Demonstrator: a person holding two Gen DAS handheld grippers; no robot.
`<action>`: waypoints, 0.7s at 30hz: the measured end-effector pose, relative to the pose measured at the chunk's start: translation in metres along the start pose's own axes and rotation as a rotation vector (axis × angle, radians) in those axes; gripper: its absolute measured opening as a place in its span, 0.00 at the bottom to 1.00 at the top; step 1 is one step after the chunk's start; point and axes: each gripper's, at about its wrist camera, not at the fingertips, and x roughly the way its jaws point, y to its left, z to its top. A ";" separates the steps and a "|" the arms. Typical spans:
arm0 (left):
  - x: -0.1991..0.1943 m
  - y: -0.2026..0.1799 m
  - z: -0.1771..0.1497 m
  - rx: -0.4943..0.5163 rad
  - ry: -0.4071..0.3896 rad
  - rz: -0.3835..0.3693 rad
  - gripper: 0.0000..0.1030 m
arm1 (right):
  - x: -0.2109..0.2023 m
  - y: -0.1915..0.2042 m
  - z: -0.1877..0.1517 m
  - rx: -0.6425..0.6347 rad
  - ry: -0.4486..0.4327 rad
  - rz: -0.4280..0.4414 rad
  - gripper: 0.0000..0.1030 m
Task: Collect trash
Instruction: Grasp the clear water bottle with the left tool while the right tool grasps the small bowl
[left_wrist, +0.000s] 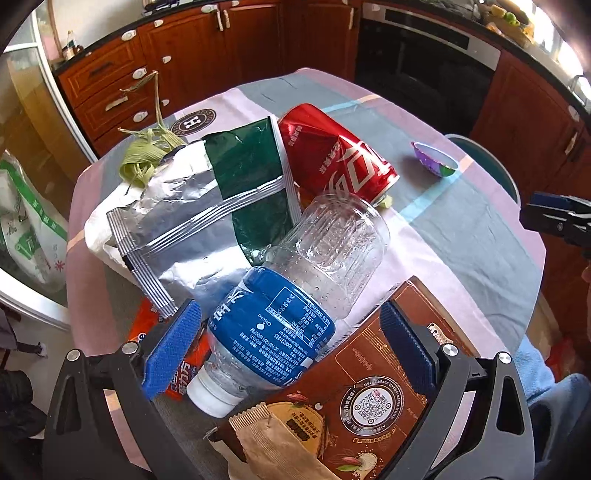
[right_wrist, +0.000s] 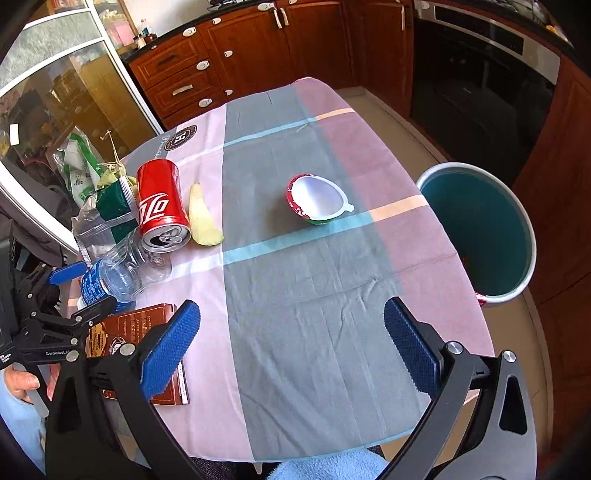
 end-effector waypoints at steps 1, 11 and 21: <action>0.003 -0.002 0.000 0.016 0.004 -0.001 0.94 | 0.002 0.001 0.001 -0.003 0.004 -0.001 0.93; 0.019 -0.005 -0.004 0.040 0.009 -0.030 0.83 | 0.019 -0.003 0.006 0.013 0.029 -0.020 0.93; 0.020 -0.019 -0.005 0.078 -0.005 -0.029 0.83 | 0.028 -0.008 0.022 0.012 0.007 -0.039 0.93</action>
